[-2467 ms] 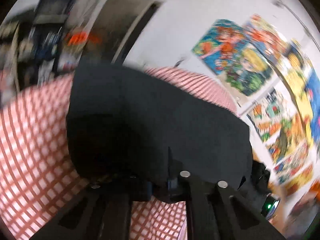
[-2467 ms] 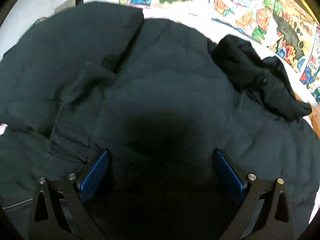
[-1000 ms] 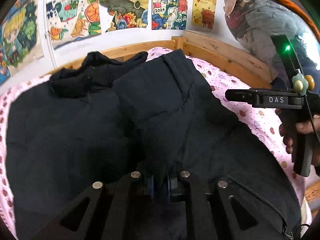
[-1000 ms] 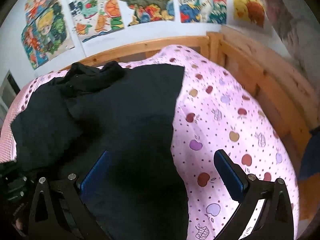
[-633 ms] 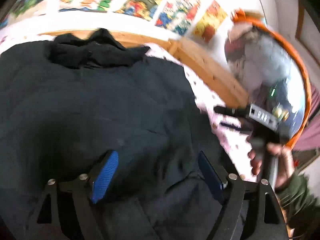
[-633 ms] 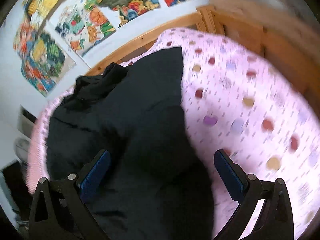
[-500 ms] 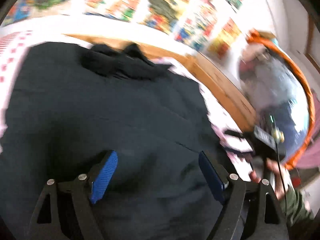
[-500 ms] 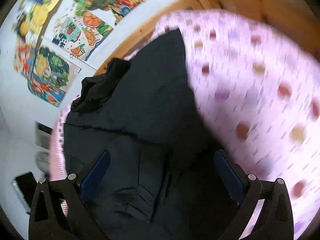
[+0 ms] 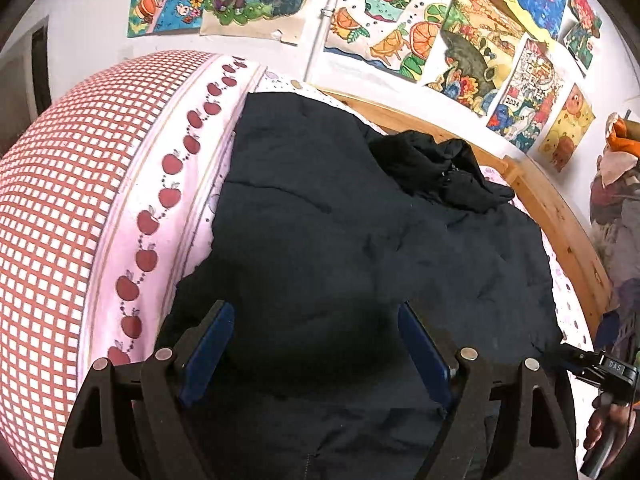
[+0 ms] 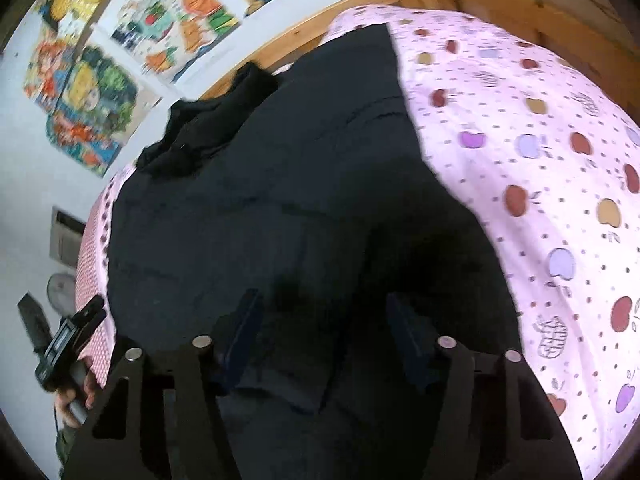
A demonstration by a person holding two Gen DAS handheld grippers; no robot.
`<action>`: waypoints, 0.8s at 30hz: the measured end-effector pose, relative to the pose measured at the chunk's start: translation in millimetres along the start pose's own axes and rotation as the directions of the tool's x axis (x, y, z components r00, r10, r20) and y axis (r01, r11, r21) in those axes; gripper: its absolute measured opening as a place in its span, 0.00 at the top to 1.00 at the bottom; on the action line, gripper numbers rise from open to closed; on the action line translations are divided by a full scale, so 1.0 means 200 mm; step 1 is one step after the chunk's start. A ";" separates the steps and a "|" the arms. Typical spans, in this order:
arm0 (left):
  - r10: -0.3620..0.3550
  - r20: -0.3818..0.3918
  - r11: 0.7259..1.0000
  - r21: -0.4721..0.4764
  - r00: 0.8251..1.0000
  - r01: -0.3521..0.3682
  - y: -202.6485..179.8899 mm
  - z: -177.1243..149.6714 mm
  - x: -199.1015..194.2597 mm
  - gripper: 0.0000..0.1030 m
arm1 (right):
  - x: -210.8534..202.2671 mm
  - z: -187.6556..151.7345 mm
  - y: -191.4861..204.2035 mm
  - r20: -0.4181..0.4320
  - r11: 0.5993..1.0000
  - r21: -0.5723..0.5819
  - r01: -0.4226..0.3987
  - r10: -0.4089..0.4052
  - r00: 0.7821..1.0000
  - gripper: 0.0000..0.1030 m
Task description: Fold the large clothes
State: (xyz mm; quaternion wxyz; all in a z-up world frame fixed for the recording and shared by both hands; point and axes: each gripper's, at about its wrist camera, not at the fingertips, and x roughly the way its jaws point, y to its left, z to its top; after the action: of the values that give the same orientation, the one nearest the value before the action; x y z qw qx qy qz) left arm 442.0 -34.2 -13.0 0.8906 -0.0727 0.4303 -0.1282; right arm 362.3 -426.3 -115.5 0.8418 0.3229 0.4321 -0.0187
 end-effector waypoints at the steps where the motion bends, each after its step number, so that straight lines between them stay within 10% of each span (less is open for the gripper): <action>1: -0.005 -0.006 1.000 0.005 1.000 0.005 -0.01 0.00 0.01 0.19 | 0.01 -0.01 0.00 -0.009 1.000 -0.003 -0.007 0.007 1.000 0.55; 5: -0.042 -0.006 0.998 0.054 0.999 0.042 -0.06 0.00 -0.03 0.19 | 0.00 0.00 -0.02 -0.010 0.998 -0.014 0.061 -0.061 0.998 0.97; 14: -0.049 0.076 0.984 0.175 0.996 0.035 -0.23 0.06 -0.08 0.19 | -0.31 0.20 0.19 0.244 0.971 -0.207 0.121 -0.069 0.967 0.98; 21: -0.047 0.007 0.978 0.202 0.999 0.045 -0.30 0.04 0.07 0.19 | -0.11 0.24 0.05 0.097 0.988 -0.120 0.093 -0.082 0.992 0.96; 24: -0.087 0.037 0.967 0.243 0.995 0.076 -0.34 0.06 0.05 0.19 | -0.18 0.23 0.05 0.171 0.977 -0.166 0.131 -0.102 0.980 0.68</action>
State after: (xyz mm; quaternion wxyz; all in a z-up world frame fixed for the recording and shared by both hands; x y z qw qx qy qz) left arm 445.8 -102.2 2.4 0.8967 0.0153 0.3870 -0.2143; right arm 376.0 -452.2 -65.1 0.8967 0.2187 0.3809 -0.0560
